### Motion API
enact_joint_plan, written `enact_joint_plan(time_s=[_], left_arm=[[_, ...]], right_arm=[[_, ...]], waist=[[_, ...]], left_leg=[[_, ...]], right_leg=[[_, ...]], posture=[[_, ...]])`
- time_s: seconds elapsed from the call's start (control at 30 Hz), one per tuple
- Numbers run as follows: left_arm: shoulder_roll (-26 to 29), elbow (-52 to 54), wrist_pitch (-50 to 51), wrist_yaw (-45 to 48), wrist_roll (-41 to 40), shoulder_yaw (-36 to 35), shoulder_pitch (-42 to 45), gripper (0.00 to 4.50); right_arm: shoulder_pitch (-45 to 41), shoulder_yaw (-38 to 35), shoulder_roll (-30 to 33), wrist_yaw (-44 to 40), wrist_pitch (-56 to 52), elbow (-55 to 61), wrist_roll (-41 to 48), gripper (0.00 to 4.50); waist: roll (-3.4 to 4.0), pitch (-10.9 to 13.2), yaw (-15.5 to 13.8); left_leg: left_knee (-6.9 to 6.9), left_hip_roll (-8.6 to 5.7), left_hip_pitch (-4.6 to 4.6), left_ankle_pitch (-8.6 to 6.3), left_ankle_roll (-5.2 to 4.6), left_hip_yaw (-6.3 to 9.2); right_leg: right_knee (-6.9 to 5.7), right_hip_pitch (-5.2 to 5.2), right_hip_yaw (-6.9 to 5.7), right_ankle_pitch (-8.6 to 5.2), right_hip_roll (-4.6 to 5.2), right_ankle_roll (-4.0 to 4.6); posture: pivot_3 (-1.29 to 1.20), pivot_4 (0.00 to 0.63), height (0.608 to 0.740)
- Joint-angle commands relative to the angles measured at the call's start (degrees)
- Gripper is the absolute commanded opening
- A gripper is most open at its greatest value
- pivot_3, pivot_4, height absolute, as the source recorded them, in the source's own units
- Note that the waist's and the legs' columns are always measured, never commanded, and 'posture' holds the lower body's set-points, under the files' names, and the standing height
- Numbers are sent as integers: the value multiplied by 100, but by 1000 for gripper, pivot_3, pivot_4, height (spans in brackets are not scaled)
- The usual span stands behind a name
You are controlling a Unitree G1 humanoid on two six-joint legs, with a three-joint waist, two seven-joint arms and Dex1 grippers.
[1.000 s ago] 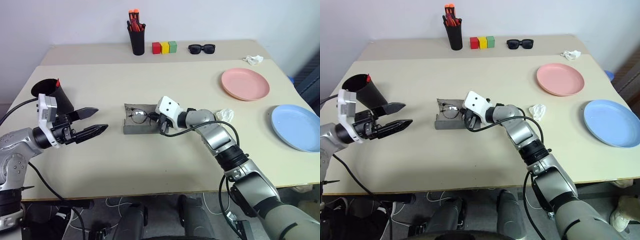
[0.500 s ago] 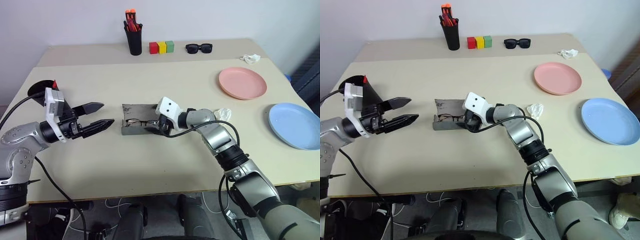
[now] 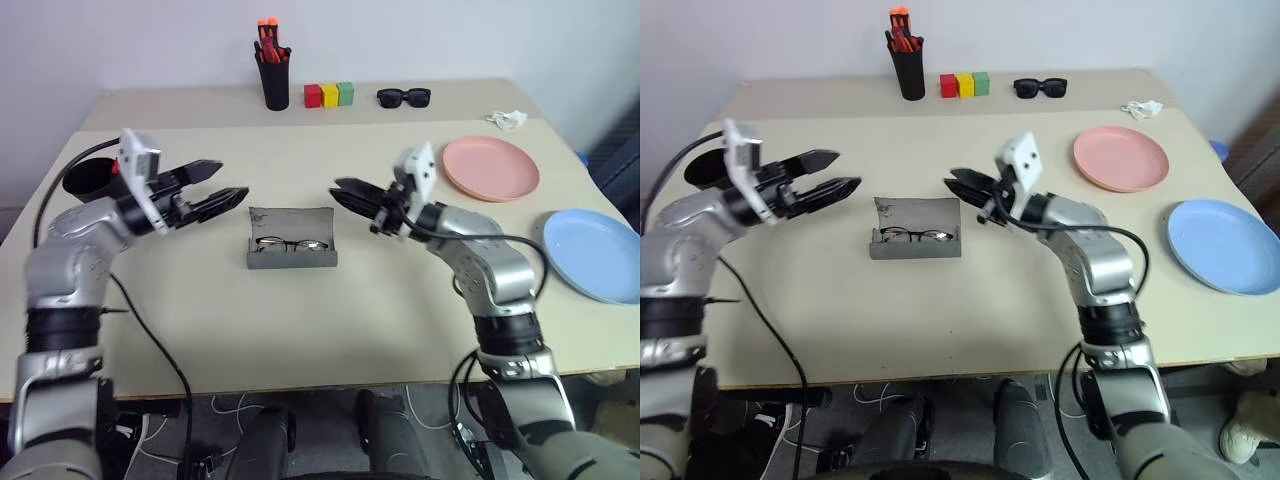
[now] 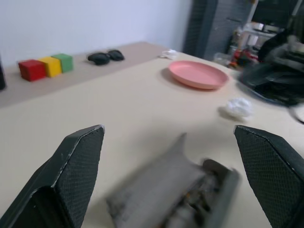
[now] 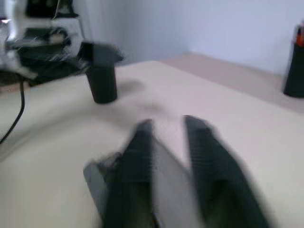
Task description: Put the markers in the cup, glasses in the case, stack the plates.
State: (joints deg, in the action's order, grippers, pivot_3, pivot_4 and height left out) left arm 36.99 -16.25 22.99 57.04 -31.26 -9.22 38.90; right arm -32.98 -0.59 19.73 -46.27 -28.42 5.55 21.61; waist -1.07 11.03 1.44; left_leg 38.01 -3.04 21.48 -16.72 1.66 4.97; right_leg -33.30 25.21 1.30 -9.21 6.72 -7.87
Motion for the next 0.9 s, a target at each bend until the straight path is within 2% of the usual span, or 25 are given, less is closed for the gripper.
enact_joint_plan(time_s=[0.03, 0.13, 0.17, 0.2, 0.3, 0.37, 0.43, 0.47, 0.57, 0.67, 0.73, 0.9], left_arm=[[-162, -1018, -949, 18, 631, 201, 585, 4500], [-428, -1872, -1429, 162, 842, 260, 1117, 4500], [-497, -2157, -1572, 210, 912, 273, 1275, 4500], [-562, -2436, -1729, 234, 995, 294, 1417, 4500], [-767, -3399, -2240, 258, 1214, 299, 1890, 4500], [-857, -4051, -2552, 234, 1468, 385, 2231, 4500], [-926, -4575, -2637, 122, 1644, 393, 2543, 4500], [-955, -4778, -2714, 27, 1729, 383, 2662, 4500], [-1075, -5219, -2602, -121, 1910, 363, 2913, 4500], [-1169, -5468, -2474, -239, 2193, 500, 2984, 3649], [-1233, -5612, -2391, -600, 2360, 522, 3015, 2711], [-1357, -5795, -2377, -1357, 2766, 627, 3013, 21]], right_arm=[[220, -180, 259, 124, -57, 648, 121, 48], [332, -541, 288, 293, -693, 864, 746, 48], [356, -598, 316, 318, -804, 912, 845, 547], [398, -612, 370, 328, -856, 967, 878, 803], [566, -635, 551, 335, -790, 1190, 867, 2182], [688, -683, 710, 276, -754, 1348, 914, 3331], [768, -730, 829, 238, -724, 1449, 992, 4239], [801, -711, 891, 227, -672, 1489, 971, 4468], [949, -592, 1111, 156, -637, 1660, 926, 4468], [967, -656, 1097, 291, -718, 1768, 1072, 4500], [992, -696, 1078, 378, -706, 1825, 1108, 4500], [1122, -642, 1140, 397, -625, 1903, 1116, 4500]], waist=[[0, 0, -9], [0, 0, -13], [0, 0, -26], [-1, 0, -40], [-1, -1, -63], [-2, 0, -80], [-4, 0, -76], [-4, 0, -74], [-4, 0, -68], [-5, 0, -42], [-5, 0, -47], [-7, 1, -69]], left_leg=[[1, 0, -1, 0, 0, -4], [1, 2, -2, -1, -1, -8], [1, 2, -1, -1, -1, -8], [2, 2, 0, -1, -1, -8], [4, 1, 2, -1, -2, -7], [5, 0, 2, -1, -3, -7], [8, -1, 4, -2, -4, -7], [9, -1, 4, -2, -4, -7], [10, -1, 2, -4, -8, -7], [9, -1, 1, -6, -11, -7], [10, 0, 0, -6, -12, -7], [10, -1, 3, -6, -11, -6]], right_leg=[[1, 0, 1, 0, 0, -1], [2, 2, 3, 0, 0, -1], [1, 2, 3, 0, 0, -1], [2, 1, 3, 1, 1, -1], [3, 0, 2, 1, 1, -2], [5, -3, 2, 1, 2, -2], [7, -6, 2, 1, 2, -4], [9, -7, 2, 2, 2, -5], [8, -10, 1, 1, 2, -6], [8, -10, 1, 1, 2, -7], [7, -10, 1, 1, 2, -7], [7, -10, 1, 1, 2, -7]], posture=[[0, 150, 740], [0, 150, 740], [0, 150, 740], [0, 150, 740], [0, 150, 740], [0, 150, 740], [0, 150, 740], [0, 150, 740], [0, 150, 740], [0, 150, 740], [0, 150, 740], [0, 150, 740]])
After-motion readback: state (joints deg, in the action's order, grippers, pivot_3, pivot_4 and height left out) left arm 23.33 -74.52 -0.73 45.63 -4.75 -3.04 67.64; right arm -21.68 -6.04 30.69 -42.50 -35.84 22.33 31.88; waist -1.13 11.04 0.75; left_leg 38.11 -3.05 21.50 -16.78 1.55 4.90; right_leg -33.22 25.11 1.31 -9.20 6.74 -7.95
